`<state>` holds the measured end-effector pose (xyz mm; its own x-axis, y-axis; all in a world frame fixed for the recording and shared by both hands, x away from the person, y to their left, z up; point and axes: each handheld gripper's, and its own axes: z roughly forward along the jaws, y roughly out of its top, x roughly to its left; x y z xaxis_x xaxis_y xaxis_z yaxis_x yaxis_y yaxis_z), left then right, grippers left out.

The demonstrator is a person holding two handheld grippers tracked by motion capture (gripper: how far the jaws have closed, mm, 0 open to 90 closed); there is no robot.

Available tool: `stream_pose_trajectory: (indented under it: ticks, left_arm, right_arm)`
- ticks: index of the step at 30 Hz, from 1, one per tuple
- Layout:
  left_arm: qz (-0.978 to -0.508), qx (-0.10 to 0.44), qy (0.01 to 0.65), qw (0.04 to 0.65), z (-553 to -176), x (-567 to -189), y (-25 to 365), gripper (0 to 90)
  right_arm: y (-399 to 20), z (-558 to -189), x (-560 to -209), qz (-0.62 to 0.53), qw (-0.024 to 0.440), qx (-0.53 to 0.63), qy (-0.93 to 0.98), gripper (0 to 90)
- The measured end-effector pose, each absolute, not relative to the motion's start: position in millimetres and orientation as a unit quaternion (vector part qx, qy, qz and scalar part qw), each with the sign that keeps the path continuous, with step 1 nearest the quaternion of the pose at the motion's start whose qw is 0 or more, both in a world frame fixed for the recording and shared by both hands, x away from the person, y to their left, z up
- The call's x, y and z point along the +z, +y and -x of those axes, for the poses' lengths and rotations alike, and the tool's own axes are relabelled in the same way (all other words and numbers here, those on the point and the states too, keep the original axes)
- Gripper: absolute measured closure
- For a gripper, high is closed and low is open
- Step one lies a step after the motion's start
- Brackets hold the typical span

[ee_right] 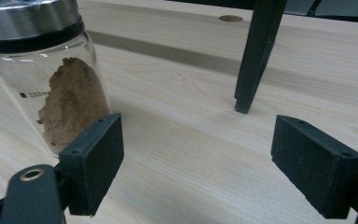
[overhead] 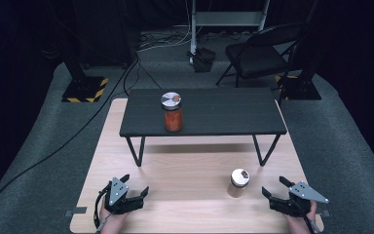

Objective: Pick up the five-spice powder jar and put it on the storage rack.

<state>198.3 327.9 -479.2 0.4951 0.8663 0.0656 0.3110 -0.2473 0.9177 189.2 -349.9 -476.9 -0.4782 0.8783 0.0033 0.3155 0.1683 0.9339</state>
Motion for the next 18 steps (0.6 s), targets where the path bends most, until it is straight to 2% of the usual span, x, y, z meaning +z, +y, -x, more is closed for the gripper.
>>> stream_pose_trajectory:
  ticks: [18]
  left_arm:
    - [-0.731, 0.3, 0.403, 0.462, -198.5, -479.1, 327.6, 13.9]
  right_arm:
    - [-345.8, -190.5, -476.2, -0.408, 0.282, 0.489, 0.717, 16.0]
